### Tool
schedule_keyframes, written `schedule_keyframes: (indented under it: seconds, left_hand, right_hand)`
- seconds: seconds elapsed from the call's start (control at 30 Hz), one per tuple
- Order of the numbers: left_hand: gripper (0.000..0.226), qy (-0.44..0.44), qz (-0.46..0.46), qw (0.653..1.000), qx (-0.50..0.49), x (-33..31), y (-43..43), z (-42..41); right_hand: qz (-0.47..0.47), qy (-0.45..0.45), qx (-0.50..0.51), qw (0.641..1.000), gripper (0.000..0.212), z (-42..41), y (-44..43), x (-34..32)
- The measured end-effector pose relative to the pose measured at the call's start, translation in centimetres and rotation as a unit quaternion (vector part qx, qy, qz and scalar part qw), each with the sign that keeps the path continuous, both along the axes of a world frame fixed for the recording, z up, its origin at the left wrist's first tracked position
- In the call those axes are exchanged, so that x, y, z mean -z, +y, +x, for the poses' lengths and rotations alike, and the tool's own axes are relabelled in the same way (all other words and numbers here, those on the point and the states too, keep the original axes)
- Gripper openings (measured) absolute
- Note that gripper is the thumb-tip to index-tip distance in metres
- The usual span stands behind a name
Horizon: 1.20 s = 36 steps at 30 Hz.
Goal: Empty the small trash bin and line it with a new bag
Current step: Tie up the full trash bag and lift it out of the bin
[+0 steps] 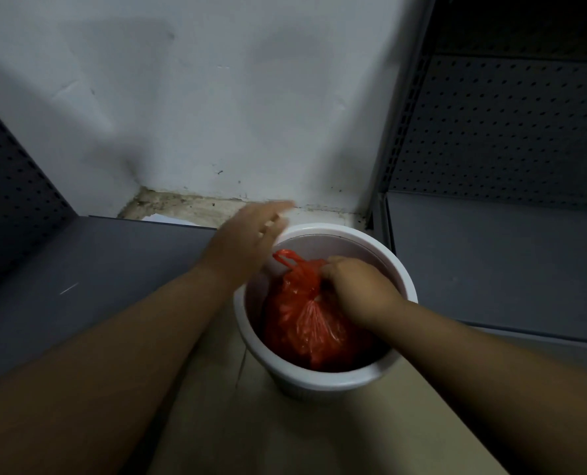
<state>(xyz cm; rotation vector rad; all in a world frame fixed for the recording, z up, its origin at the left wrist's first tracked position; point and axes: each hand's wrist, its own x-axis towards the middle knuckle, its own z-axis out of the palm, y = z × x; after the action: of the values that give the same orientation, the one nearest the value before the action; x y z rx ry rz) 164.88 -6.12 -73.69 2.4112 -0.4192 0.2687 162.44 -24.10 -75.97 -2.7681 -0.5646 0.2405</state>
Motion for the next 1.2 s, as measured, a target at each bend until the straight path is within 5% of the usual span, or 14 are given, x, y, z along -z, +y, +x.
schedule_keyframes:
  seconds: [0.1, 0.23, 0.53, 0.7, 1.2]
  left_hand:
    - [0.036, 0.119, 0.024, 0.981, -0.149, 0.5, 1.7, 1.4]
    - [0.008, 0.302, 0.039, 0.943, -0.135, 1.8, 2.5, 2.1]
    - [0.018, 0.294, 0.003, 0.940, -0.175, 2.0, 2.2, 2.5]
    - [0.034, 0.334, 0.064, 0.924, -0.172, -0.1, 1.9, 2.6]
    - [0.038, 0.174, 0.287, 0.942, -0.017, -31.4, -4.7, 1.9]
  right_hand:
    - [0.008, 0.005, 0.011, 1.000, 0.018, 0.1, 0.2, -0.1]
    - [0.011, 0.014, 0.025, 1.000, 0.018, 0.2, 0.4, -0.3]
    - [0.013, 0.057, 0.077, 0.995, 0.020, 0.8, 0.5, -1.6]
    - [0.063, 0.068, 0.111, 0.990, 0.020, 1.2, 0.0, -6.3]
    - [0.053, 0.035, 0.275, 0.959, 0.018, -4.2, -6.1, -35.9]
